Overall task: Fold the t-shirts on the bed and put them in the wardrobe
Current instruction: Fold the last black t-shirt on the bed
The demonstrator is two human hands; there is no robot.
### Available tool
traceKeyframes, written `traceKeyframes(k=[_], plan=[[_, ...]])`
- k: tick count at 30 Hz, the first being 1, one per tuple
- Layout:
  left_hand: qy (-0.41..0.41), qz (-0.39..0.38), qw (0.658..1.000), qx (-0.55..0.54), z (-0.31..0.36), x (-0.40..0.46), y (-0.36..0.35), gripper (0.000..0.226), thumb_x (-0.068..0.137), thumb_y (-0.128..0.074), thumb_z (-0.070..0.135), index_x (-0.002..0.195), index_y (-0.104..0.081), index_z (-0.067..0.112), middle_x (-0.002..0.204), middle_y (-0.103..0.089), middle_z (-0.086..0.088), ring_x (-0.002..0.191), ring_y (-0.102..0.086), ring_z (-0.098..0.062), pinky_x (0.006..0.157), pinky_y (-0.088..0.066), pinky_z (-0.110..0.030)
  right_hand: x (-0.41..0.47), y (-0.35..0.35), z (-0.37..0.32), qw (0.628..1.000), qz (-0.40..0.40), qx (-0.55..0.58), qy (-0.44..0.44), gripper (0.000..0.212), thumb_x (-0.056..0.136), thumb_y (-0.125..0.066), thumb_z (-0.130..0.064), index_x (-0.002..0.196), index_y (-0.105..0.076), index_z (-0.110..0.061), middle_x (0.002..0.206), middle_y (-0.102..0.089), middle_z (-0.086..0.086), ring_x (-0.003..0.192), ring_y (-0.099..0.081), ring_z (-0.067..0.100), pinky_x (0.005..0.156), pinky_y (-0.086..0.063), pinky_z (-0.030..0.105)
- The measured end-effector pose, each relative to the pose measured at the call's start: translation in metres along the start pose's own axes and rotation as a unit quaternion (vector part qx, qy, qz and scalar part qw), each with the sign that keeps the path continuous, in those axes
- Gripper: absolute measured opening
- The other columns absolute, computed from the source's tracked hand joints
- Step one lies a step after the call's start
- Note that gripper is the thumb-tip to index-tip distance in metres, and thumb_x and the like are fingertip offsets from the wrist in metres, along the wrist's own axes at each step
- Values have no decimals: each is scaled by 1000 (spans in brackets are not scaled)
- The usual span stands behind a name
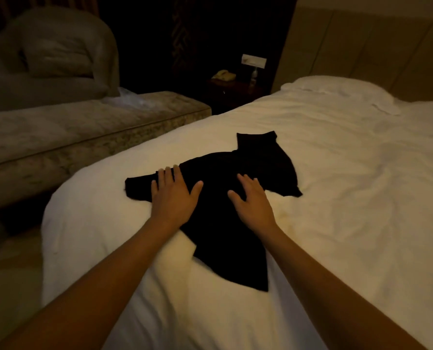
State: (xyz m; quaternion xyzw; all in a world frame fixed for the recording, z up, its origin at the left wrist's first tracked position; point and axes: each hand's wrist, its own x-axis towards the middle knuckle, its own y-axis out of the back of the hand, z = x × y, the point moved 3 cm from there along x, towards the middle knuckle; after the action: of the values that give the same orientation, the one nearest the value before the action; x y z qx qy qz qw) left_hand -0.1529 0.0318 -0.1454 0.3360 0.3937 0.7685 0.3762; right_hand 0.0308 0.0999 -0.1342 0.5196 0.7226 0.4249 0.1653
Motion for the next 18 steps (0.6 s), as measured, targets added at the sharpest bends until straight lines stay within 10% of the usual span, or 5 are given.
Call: traceKeyframes(k=[9, 18], plan=[[-21, 18, 1000, -10, -5, 35, -18, 71, 83, -51, 74, 117, -57, 11, 110, -64, -11, 104, -59, -31, 88, -47, -42, 24, -22, 21, 993, -6, -107, 57, 26, 99, -51, -33, 106, -71, -20, 120, -64, -2, 120, -49, 22, 96, -36, 31], [-68, -88, 943, -313, 36, -21, 3, 27, 90, -64, 45, 87, -67, 18, 83, -70, 1, 82, -66, -10, 67, -48, -30, -39, 16, 12, 999, 35, 25, 15, 21, 105, -38, -29, 88, -45, -19, 89, -63, 11, 84, -60, 30, 63, -30, 32]])
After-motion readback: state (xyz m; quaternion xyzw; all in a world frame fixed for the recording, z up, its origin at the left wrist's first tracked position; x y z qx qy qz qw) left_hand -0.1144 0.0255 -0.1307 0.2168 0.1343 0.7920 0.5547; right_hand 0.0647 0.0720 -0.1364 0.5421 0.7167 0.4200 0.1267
